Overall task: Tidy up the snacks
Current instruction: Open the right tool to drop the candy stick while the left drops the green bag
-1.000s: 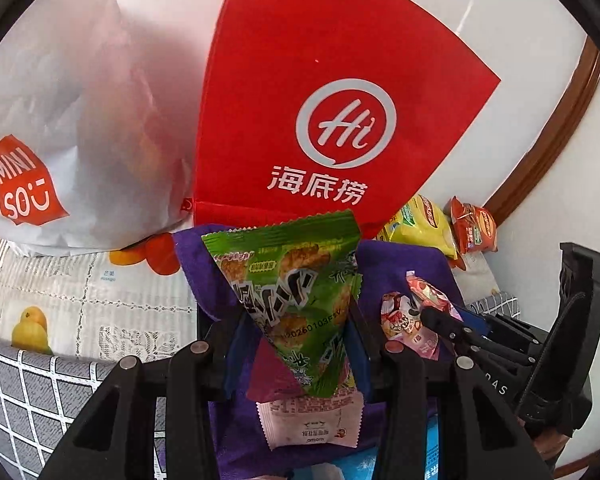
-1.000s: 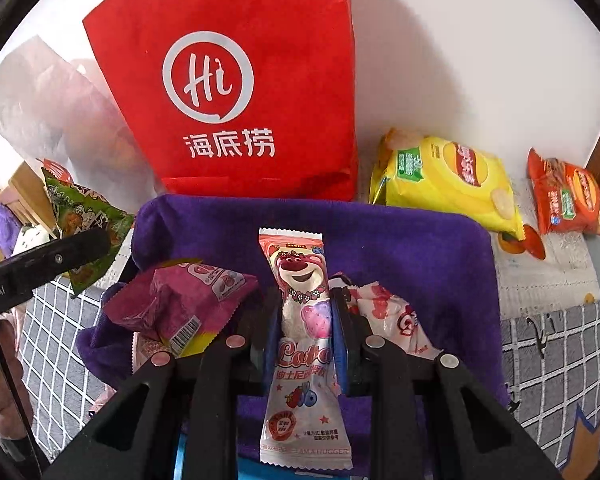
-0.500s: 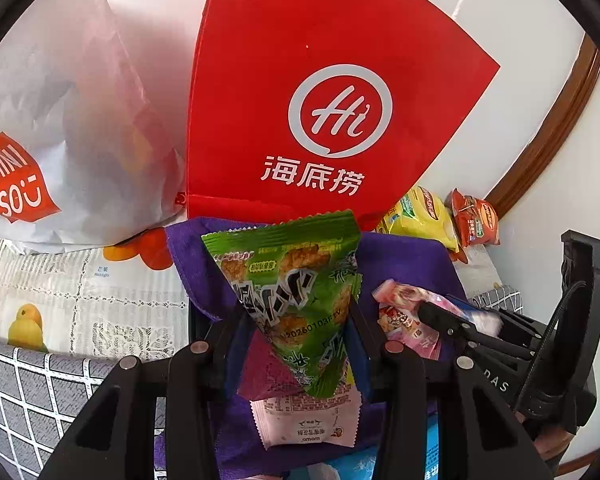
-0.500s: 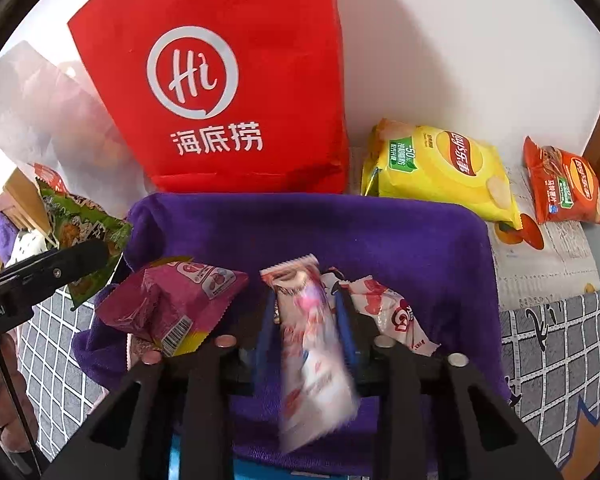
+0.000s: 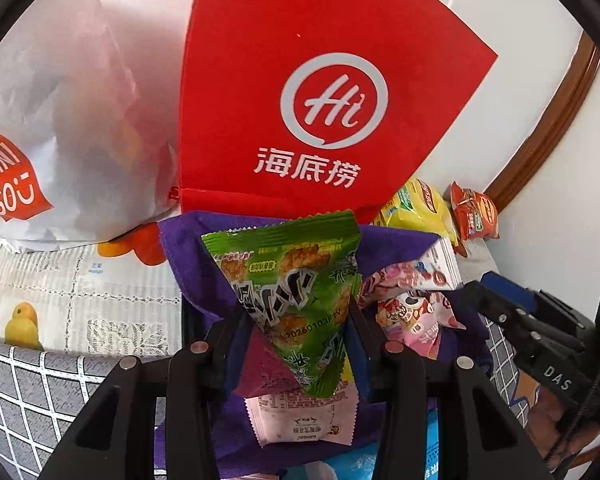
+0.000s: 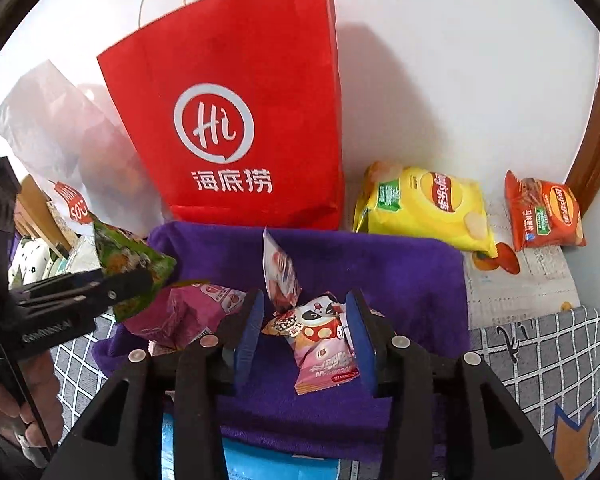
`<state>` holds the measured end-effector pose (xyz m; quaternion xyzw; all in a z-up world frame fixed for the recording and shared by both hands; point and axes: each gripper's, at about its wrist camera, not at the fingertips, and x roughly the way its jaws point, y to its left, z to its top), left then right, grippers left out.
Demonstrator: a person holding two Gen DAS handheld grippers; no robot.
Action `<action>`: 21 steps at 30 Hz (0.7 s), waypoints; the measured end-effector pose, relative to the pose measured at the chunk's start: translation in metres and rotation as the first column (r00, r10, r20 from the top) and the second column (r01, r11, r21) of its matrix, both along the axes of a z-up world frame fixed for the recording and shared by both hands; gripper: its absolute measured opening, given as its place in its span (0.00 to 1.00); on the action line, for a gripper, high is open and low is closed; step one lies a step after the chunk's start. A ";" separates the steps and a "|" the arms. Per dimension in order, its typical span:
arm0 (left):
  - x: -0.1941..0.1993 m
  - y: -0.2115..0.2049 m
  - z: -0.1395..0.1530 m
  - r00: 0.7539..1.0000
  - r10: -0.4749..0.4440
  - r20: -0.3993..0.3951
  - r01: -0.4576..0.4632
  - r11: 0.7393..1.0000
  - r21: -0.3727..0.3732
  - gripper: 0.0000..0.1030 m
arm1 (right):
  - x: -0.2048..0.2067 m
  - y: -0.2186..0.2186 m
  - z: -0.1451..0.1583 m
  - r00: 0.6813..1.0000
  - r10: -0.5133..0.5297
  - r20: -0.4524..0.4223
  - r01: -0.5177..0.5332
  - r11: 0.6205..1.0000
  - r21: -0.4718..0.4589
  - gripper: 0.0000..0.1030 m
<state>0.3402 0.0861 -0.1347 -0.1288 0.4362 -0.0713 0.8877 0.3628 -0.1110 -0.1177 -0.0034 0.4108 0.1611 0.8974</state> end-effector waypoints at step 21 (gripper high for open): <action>0.005 -0.019 -0.014 0.995 -0.056 -0.077 0.057 0.998 0.012 0.41 | -0.006 -0.004 0.011 0.999 -0.018 0.036 0.019 0.999 -0.031 0.46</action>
